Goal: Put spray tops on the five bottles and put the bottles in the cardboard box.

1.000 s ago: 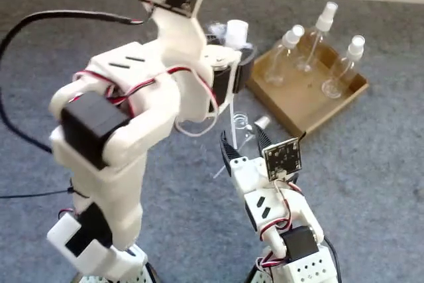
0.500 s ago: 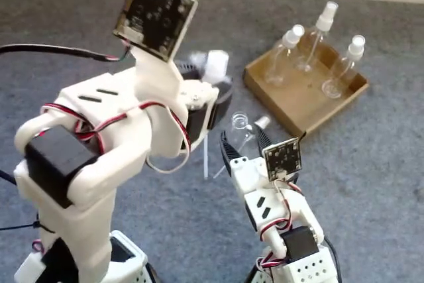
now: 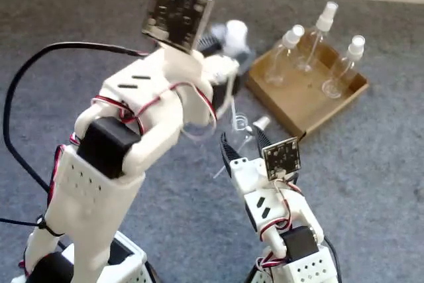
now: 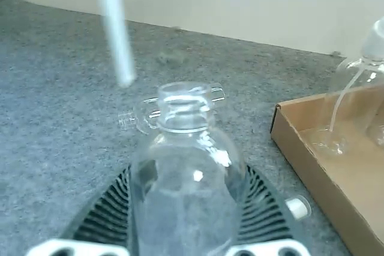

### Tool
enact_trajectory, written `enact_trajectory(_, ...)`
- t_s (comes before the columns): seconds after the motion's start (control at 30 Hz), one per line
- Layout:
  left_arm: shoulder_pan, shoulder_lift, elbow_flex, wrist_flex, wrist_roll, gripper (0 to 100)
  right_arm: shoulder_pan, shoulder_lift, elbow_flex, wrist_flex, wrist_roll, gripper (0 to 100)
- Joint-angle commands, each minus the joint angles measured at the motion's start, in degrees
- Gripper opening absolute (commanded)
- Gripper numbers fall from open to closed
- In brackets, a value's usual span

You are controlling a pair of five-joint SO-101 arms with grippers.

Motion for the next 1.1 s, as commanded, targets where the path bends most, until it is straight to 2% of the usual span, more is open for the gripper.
enact_trajectory(0.0, -4.88, -3.30, 9.80, -14.24, -0.62, 0, -0.92, -0.48, 9.10, -0.22, -0.18, 1.0)
enact_trajectory(0.23, -2.33, -8.75, 20.53, -23.30, -0.62, 0, -1.01, -0.48, 9.10, -3.03, -0.44, 1.0)
enact_trajectory(0.63, -1.89, -14.90, 22.55, -24.35, -0.62, 0, -1.01, -0.48, 9.10, -3.12, -0.53, 1.0)
enact_trajectory(1.07, -1.71, -15.60, 26.24, -24.00, -0.35, 0, -1.01, -0.48, 9.10, -3.12, -0.53, 1.0)
